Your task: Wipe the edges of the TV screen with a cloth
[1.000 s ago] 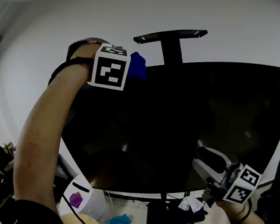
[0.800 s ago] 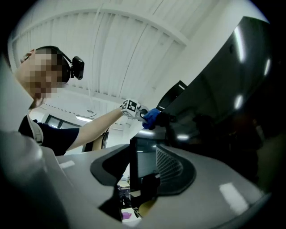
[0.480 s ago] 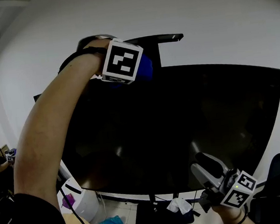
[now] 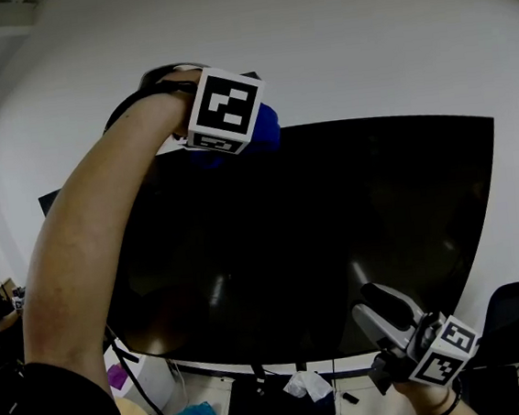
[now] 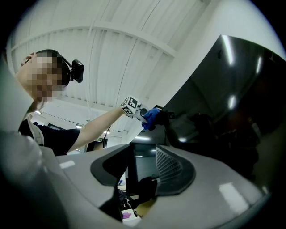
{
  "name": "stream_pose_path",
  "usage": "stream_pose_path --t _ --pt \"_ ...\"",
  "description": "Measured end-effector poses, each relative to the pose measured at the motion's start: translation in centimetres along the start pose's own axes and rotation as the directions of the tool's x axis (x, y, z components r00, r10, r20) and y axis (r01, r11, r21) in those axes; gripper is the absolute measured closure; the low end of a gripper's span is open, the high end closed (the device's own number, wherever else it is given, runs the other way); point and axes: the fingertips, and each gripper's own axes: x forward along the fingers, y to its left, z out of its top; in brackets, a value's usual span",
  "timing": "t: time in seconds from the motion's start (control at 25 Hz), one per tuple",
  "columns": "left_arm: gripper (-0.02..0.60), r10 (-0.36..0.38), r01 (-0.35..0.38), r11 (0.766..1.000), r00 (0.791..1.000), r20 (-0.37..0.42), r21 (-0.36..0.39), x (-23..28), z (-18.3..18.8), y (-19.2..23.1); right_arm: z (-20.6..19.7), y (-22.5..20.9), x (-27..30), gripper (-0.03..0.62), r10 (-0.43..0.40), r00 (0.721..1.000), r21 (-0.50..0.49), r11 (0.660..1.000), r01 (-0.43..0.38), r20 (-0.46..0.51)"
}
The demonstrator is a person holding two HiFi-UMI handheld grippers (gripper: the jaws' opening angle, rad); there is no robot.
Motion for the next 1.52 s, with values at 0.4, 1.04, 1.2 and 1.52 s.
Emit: stream_pose_path --t 0.4,1.04,1.2,1.52 --pt "0.424 -0.010 0.008 0.999 0.999 0.039 0.047 -2.4 12.0 4.8 5.0 -4.0 -8.8 0.407 -0.060 0.997 -0.019 0.998 0.061 0.040" --pt "0.423 -0.017 -0.002 0.988 0.992 0.122 0.154 -5.6 29.8 11.8 10.8 -10.0 -21.8 0.408 -0.224 0.967 -0.034 0.973 0.229 0.120" --pt "0.423 -0.033 0.007 0.986 0.988 0.150 0.169 -6.2 33.5 13.3 12.3 -11.4 -24.5 0.408 -0.256 0.956 -0.042 0.964 0.264 0.146" --pt "0.422 -0.060 0.019 0.977 0.979 0.192 0.212 -7.1 40.2 16.1 13.6 -14.4 -28.5 0.410 -0.344 0.923 -0.043 0.933 0.356 0.174"
